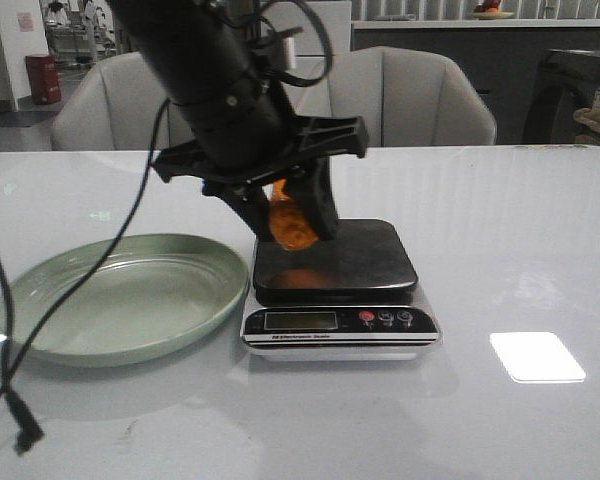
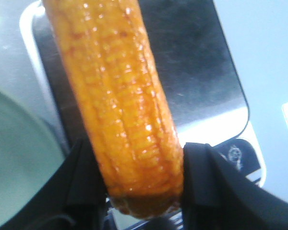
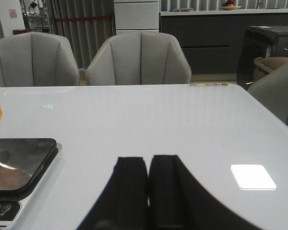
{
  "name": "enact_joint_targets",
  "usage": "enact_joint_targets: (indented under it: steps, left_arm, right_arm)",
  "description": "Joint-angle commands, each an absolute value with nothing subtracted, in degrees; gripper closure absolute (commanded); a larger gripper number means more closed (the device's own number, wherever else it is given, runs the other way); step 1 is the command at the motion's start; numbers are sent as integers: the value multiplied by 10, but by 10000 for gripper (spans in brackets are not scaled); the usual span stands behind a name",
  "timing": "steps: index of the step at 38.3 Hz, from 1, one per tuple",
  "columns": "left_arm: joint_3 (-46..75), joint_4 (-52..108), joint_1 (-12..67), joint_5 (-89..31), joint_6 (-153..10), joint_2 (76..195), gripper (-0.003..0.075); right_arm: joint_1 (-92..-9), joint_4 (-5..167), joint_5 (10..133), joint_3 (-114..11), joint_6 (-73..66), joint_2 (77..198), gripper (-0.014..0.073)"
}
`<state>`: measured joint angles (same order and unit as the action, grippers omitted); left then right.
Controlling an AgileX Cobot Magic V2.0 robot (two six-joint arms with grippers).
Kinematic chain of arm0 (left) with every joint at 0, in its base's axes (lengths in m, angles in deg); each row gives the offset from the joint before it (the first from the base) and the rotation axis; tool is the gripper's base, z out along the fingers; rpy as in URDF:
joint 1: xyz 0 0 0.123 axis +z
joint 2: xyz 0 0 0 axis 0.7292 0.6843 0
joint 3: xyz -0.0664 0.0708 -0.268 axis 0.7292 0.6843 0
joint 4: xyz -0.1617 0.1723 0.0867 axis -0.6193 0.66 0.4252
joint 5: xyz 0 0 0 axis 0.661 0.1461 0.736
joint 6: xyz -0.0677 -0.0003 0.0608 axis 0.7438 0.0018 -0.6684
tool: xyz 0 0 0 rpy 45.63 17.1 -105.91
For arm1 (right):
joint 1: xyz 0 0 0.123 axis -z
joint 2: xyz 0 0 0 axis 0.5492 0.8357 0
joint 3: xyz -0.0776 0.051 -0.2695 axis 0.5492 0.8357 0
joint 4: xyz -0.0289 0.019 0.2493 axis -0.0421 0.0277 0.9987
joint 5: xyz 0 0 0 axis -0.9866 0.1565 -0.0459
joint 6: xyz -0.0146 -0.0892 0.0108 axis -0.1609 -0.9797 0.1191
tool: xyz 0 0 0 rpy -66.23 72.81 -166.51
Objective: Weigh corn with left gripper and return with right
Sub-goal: 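Carry the corn cob with the left gripper onto the scale and release, then lift the left gripper away from the scale and withdraw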
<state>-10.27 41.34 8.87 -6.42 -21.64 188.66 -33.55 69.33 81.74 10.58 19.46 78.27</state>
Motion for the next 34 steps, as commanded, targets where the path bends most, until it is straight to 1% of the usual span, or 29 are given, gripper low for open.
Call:
enact_joint_targets:
  steps: [1, 3, 5, 12, 14, 24, 29, 34]
  left_arm:
    - [-139, 396, 68, -89, -217, 1877, 577]
    - [-146, 389, 63, -88, -217, 1886, 542]
    - [-153, 381, 59, -87, -217, 1893, 474]
    - [-155, 376, 57, -82, -217, 1900, 136]
    - [-155, 376, 58, -79, -217, 1897, 120]
    - [-155, 387, 90, -65, -217, 1845, 127]
    - [-137, 395, 114, -70, -217, 1791, 127]
    - [-89, 425, 137, -78, -217, 1715, 127]
  right_arm:
    - [-333, 689, 865, 112, 188, 771, 440]
    - [-333, 689, 865, 112, 188, 771, 440]
    - [-333, 689, 865, 112, 188, 771, 440]
    - [-333, 689, 865, 112, 188, 771, 440]
    - [-333, 689, 865, 112, 188, 771, 440]
    - [-333, 689, 865, 112, 188, 771, 440]
    - [-333, 689, 865, 112, 188, 771, 440]
    - [-333, 689, 865, 112, 188, 771, 440]
